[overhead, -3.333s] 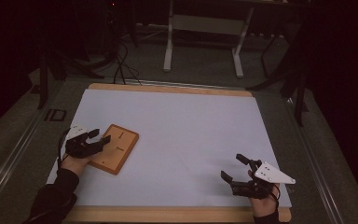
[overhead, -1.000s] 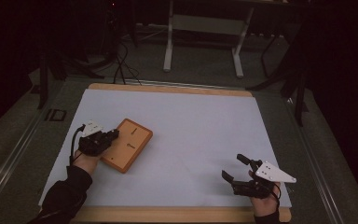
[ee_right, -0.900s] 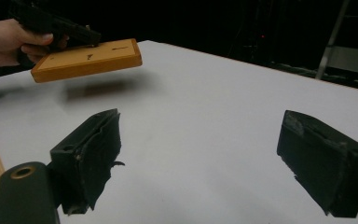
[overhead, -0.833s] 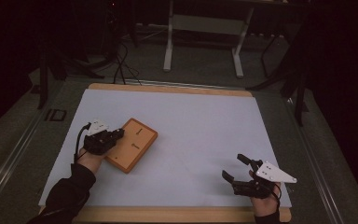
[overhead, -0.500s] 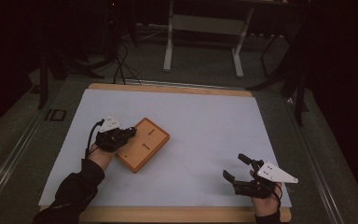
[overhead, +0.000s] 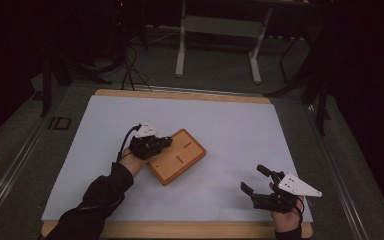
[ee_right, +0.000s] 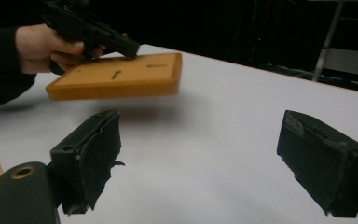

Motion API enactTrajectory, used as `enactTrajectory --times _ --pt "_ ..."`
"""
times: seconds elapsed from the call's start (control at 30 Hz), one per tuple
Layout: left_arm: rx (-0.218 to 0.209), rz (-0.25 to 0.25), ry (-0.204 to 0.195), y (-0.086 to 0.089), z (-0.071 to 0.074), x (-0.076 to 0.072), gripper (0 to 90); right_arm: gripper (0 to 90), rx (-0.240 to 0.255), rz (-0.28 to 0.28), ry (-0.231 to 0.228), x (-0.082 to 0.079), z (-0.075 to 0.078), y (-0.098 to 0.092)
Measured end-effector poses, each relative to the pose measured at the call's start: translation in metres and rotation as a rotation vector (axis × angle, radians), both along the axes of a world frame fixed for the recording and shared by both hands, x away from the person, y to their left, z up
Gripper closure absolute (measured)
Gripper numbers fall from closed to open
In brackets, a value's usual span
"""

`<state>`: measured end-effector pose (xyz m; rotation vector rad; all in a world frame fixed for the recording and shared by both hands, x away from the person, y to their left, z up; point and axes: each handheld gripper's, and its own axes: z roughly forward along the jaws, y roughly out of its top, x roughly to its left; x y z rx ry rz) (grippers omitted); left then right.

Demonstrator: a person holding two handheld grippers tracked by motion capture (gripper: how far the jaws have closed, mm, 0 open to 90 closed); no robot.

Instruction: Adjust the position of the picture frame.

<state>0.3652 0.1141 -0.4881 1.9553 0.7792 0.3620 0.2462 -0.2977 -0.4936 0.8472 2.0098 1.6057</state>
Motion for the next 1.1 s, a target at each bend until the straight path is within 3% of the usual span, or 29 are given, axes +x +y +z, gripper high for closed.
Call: enactTrajectory --times 0.27,0.6,0.97,1.1 --pt "-0.009 -0.104 0.005 -0.032 -0.013 0.011 84.7 13.1 0.010 -0.005 0.002 -0.001 0.001 -0.003" --pt "-0.014 -0.215 0.010 -0.061 -0.028 0.022 84.6 13.1 0.016 -0.006 0.002 0.000 0.000 -0.005" --pt "-0.002 -0.250 0.032 -0.077 -0.046 0.029 84.5 13.3 0.010 -0.008 0.004 0.000 0.000 -0.005" --pt "0.031 -0.261 0.043 -0.082 -0.052 0.031 84.4 13.3 0.004 -0.009 0.000 0.000 0.000 -0.004"
